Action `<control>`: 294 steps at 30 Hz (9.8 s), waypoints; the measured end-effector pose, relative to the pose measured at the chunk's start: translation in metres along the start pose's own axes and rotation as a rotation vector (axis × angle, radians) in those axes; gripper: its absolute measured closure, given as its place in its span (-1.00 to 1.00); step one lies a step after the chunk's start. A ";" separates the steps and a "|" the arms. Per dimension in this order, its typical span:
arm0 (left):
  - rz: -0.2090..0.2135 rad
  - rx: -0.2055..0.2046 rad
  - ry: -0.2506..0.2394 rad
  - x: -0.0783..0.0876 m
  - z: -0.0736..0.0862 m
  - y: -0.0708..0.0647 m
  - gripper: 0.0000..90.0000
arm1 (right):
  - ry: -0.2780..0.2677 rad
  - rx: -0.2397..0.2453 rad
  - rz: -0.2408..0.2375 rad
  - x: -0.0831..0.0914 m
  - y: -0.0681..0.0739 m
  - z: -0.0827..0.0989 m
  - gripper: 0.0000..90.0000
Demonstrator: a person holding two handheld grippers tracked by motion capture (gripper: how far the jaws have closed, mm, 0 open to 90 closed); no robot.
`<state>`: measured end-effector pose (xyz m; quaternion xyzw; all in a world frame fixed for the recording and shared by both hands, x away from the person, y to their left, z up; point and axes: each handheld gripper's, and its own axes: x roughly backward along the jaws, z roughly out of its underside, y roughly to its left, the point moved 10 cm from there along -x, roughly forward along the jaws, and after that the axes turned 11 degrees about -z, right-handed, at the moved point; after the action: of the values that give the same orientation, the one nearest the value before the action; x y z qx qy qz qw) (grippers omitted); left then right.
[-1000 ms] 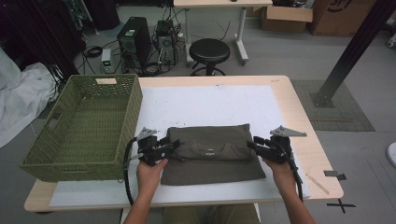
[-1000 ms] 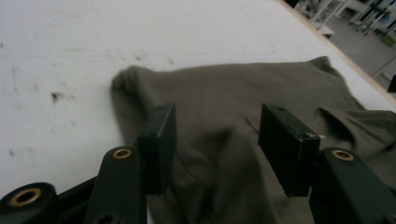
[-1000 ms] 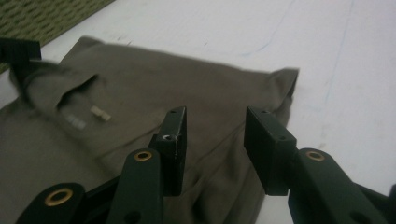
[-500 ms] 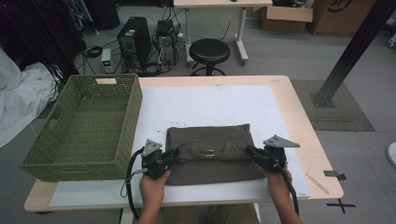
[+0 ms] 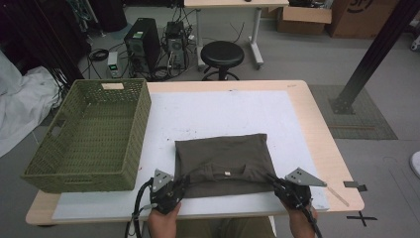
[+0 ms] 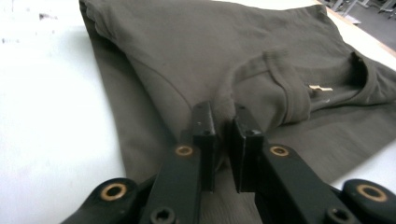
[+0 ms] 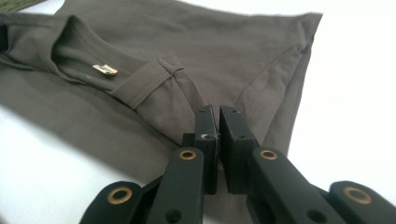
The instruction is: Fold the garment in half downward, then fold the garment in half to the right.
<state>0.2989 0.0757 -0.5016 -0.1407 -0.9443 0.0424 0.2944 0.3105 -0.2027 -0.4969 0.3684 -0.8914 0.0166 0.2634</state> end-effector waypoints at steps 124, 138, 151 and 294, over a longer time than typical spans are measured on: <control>-0.133 0.160 0.071 -0.002 0.011 0.021 0.81 | -0.120 -0.138 0.104 0.013 -0.082 -0.036 -0.65; -0.121 0.172 0.069 -0.007 -0.003 0.038 0.84 | -0.105 -0.121 0.052 -0.004 -0.077 -0.050 -0.58; -0.141 0.164 0.033 -0.005 -0.003 0.034 0.83 | -0.088 0.007 -0.185 -0.099 -0.022 -0.126 -0.55; -0.096 0.012 -0.036 -0.053 -0.074 -0.012 -0.47 | 0.133 -0.042 -0.080 -0.007 -0.018 0.008 0.94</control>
<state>0.3798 0.0489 -0.4673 -0.0928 -0.9548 0.0364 0.2800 0.3230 -0.2134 -0.5103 0.3964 -0.8566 0.0115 0.3300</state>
